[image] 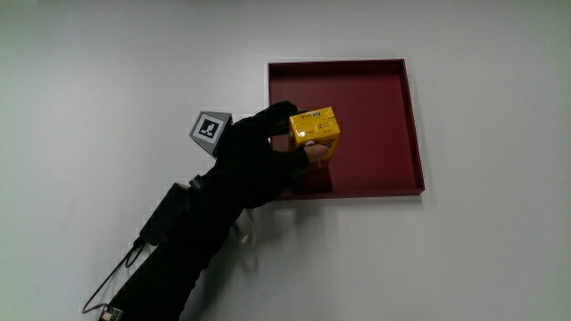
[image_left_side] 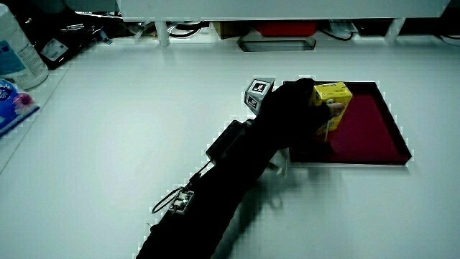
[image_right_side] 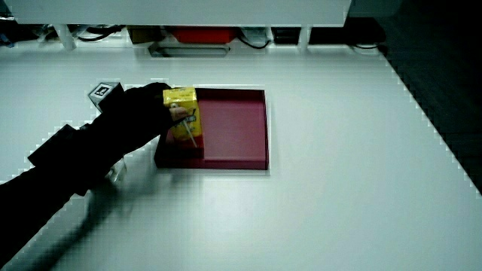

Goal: Pick ice redtea

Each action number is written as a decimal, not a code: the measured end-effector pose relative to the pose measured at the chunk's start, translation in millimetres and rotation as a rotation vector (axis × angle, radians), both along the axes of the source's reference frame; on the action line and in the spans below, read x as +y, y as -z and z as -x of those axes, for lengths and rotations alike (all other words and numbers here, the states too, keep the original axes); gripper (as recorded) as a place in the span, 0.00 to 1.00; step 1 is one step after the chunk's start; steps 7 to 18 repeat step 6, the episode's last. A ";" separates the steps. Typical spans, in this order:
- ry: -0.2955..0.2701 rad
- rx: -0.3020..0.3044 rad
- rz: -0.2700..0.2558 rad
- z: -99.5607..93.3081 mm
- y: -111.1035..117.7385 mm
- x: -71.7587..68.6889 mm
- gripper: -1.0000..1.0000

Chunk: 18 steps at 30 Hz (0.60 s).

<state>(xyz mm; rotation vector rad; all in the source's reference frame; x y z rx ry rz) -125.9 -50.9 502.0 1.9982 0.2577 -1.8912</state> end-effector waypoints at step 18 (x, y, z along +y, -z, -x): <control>0.056 0.044 -0.025 17.3 24.9 -4.3 1.00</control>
